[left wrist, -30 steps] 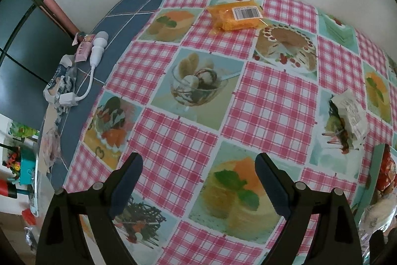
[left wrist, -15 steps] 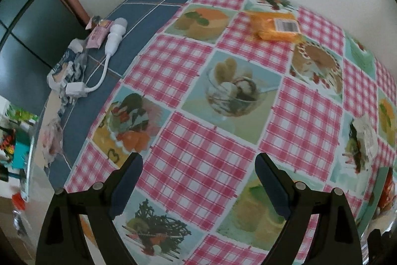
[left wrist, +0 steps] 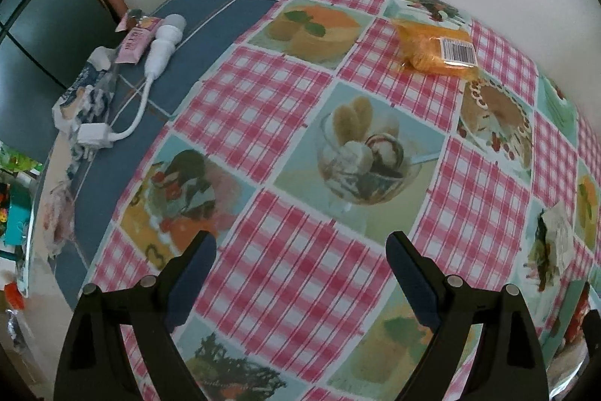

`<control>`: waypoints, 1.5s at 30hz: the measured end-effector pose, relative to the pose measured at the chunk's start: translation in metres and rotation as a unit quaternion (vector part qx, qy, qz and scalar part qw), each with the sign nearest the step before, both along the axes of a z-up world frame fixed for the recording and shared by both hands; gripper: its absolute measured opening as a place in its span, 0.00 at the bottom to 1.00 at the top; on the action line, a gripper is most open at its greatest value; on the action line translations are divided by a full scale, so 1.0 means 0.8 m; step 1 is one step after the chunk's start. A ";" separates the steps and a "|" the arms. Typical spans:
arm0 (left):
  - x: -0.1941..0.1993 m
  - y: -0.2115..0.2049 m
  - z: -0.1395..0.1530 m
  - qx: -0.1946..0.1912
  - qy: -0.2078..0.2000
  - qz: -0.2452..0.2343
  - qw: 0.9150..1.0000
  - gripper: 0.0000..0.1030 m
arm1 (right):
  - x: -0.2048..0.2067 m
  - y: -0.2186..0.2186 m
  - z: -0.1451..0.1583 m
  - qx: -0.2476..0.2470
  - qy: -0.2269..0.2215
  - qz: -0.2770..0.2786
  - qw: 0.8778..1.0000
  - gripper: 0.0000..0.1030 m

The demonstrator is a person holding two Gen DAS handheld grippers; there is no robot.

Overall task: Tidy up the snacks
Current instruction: 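Withdraw both open grippers from the tray toward the white sachet and orange cake, then grasp the white sachet with the right gripper while the left grasps the orange barcode cake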

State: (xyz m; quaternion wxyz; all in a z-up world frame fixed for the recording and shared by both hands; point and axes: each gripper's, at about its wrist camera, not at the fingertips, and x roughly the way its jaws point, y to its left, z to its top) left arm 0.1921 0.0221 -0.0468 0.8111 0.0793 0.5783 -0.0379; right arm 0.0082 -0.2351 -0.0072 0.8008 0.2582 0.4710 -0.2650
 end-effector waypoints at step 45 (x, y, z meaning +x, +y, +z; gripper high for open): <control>0.169 -0.196 -0.031 0.051 -0.089 -0.337 0.936 0.88 | 0.157 -0.064 -0.093 -0.027 0.120 0.129 0.984 0.56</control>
